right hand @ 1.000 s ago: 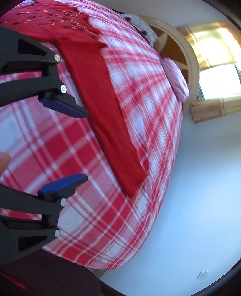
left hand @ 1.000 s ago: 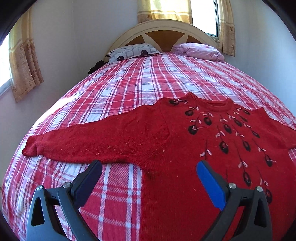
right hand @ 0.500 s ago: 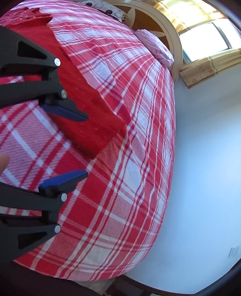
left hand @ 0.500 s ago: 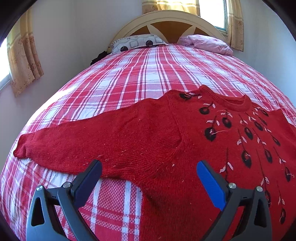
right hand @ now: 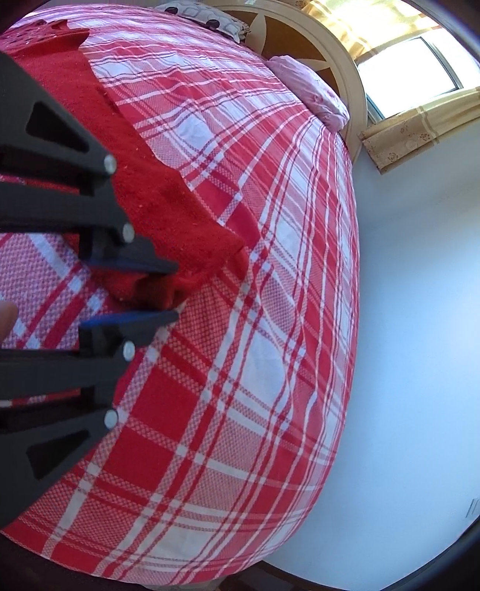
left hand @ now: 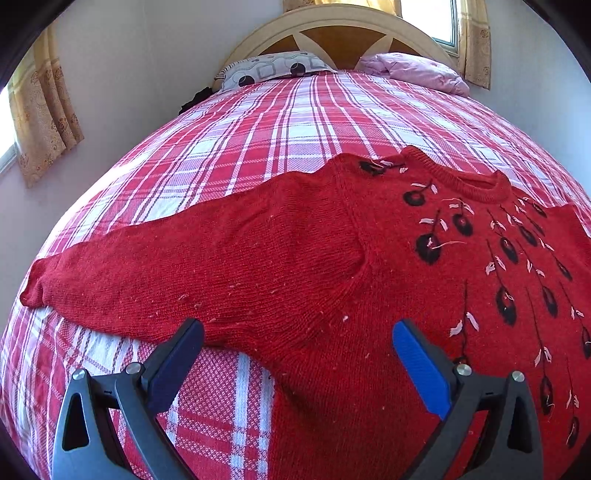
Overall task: Fold small clothes
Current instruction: 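Reach the right tool to a sweater sleeve cuff and close on it, then carry the held sleeve across the sweater front and open the right tool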
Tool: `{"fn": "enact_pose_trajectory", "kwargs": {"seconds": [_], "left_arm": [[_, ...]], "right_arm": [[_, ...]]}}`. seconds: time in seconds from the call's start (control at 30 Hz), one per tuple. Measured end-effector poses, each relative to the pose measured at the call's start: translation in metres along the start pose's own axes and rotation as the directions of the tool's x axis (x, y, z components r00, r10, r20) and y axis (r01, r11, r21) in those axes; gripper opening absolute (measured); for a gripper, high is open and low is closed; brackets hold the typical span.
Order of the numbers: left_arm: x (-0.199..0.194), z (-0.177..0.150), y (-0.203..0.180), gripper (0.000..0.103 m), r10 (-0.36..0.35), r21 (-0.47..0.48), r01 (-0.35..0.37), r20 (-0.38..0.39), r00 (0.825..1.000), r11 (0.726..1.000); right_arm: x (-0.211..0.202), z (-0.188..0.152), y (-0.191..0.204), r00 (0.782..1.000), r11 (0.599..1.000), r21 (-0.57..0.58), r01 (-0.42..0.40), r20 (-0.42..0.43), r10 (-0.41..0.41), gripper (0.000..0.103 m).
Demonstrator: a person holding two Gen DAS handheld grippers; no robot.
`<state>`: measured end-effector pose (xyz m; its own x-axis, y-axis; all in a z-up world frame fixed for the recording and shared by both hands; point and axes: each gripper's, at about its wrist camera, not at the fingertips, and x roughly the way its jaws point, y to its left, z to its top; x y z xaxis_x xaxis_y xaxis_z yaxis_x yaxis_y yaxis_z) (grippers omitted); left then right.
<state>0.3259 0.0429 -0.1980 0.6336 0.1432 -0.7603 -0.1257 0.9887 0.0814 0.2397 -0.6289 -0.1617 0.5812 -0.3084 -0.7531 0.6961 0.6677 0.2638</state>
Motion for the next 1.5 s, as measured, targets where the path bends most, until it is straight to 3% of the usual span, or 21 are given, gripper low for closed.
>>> {"fn": "enact_pose_trajectory", "kwargs": {"seconds": [0.33,0.67,0.9,1.13,1.5], "left_arm": [[0.001,-0.001,0.001,0.102,-0.001,-0.007,0.001,0.001,1.0,1.0],[0.002,-0.002,0.005,0.102,-0.015,-0.028,0.014,-0.012,1.0,1.0],[0.003,-0.002,0.009,0.102,-0.035,-0.046,0.035,-0.013,0.999,0.998],[0.003,-0.003,0.011,0.102,-0.057,-0.057,0.056,-0.017,0.998,0.997],[0.003,-0.005,0.015,0.102,-0.088,-0.077,0.087,-0.014,0.996,0.993]], "right_arm": [[-0.017,0.0,0.018,0.999,0.998,-0.053,-0.014,0.043,0.016,0.012],[-0.057,-0.013,0.099,0.988,0.964,-0.244,-0.108,0.085,0.133,0.012],[-0.084,-0.037,0.163,0.968,0.906,-0.37,-0.205,0.06,0.243,0.012],[-0.113,-0.071,0.228,0.937,0.822,-0.485,-0.3,0.012,0.349,0.012],[-0.138,-0.132,0.305,0.892,0.684,-0.607,-0.404,-0.097,0.441,0.011]]}}
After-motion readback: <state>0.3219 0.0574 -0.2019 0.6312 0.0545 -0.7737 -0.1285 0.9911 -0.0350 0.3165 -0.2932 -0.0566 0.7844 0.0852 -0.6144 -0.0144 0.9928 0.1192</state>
